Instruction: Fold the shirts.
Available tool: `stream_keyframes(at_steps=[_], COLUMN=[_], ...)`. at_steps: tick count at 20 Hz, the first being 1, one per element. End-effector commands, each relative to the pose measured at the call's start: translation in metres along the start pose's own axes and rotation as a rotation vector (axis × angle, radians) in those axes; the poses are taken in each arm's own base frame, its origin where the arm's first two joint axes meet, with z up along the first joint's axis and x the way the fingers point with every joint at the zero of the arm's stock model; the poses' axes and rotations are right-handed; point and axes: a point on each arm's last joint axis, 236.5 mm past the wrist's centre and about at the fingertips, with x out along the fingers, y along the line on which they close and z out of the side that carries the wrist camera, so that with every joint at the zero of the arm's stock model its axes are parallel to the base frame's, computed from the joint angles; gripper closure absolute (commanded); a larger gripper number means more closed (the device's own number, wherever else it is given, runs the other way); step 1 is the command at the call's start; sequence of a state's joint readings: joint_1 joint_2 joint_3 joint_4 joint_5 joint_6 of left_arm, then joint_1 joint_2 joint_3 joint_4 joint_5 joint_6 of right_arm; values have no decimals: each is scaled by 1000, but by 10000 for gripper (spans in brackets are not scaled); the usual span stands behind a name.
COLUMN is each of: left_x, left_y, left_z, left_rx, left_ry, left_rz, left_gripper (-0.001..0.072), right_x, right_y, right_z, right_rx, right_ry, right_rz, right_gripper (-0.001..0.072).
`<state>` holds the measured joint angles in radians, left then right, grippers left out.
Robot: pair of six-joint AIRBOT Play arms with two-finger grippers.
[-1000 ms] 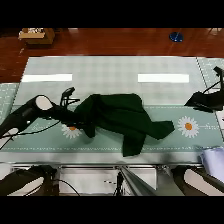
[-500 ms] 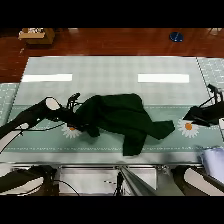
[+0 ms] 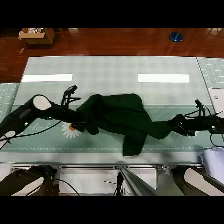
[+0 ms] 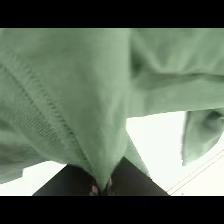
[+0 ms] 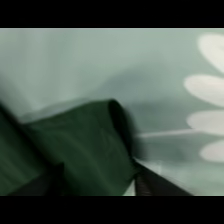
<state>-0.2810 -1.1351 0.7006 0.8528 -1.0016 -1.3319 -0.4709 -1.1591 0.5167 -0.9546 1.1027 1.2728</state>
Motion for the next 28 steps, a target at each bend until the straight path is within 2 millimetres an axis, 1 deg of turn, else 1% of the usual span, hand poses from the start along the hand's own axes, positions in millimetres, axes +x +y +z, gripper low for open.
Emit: stream_keyframes(at_steps=[1, 2, 3, 4, 5, 6, 7, 8, 9, 10, 11, 12, 13, 14, 15, 16, 17, 18, 19, 20, 21, 23, 25, 26, 28], left_x=[-26, -33, -42, -51, -64, -82, -107, -137, -177, -219, -268, -313, -360, -403, -436, -462, -482, -494, -499, -495, -487, -461, -430, -416, -393], left_y=[-22, -29, -37, -45, -54, -65, -76, -89, -104, -120, -138, -155, -173, -188, -199, -207, -213, -213, -212, -210, -206, -191, -176, -172, -170], left_z=[25, 34, 45, 56, 68, 83, 99, 116, 133, 146, 155, 157, 154, 145, 134, 121, 106, 92, 78, 64, 53, 30, 6, -6, -21], left_rx=[78, 96, 117, 140, 171, 216, 271, 326, 384, 434, 484, 527, 569, 603, 633, 658, 668, 648, 614, 578, 545, 476, 443, 438, 441], left_ry=[-99, -127, -156, -184, -221, -272, -338, -417, -518, -620, -734, -840, -949, -1049, -1127, -1189, -1231, -1254, -1257, -1230, -1184, -1046, -877, -793, -681], left_rz=[-17, -22, -28, -31, -30, -21, -1, 25, 54, 80, 109, 138, 169, 202, 239, 277, 309, 323, 319, 303, 290, 281, 289, 284, 249], left_gripper=[680, 680, 680, 680, 680, 680, 680, 680, 681, 680, 681, 680, 680, 680, 680, 680, 680, 680, 680, 681, 680, 680, 681, 680, 680], right_x=[13, 19, 23, 23, 16, 2, -22, -53, -97, -151, -207, -273, -333, -390, -445, -485, -517, -536, -548, -552, -550, -533, -508, -494, -473], right_y=[9, 16, 26, 38, 53, 70, 92, 115, 145, 181, 216, 250, 276, 294, 305, 308, 305, 300, 294, 292, 290, 284, 271, 263, 250], right_z=[11, 8, 4, 1, 2, 7, 20, 37, 57, 71, 78, 79, 72, 60, 44, 28, 14, 3, -7, -16, -23, -32, -37, -39, -43], right_rx=[2, -39, -110, -194, -274, -349, -432, -508, -594, -685, -763, -840, -897, -926, -924, -903, -867, -826, -780, -758, -756, -759, -751, -744, -734], right_ry=[-70, -60, -48, -33, -23, -32, -80, -167, -297, -457, -620, -819, -999, -1168, -1326, -1438, -1519, -1565, -1586, -1585, -1572, -1497, -1377, -1312, -1207], right_rz=[14, 9, 14, 28, 46, 64, 77, 76, 75, 76, 79, 69, 48, 19, -18, -49, -92, -118, -126, -120, -115, -117, -150, -169, -196], right_gripper=[493, 638, 681, 681, 681, 681, 681, 681, 681, 681, 681, 681, 682, 682, 682, 682, 682, 682, 681, 682, 681, 681, 682, 681, 681])
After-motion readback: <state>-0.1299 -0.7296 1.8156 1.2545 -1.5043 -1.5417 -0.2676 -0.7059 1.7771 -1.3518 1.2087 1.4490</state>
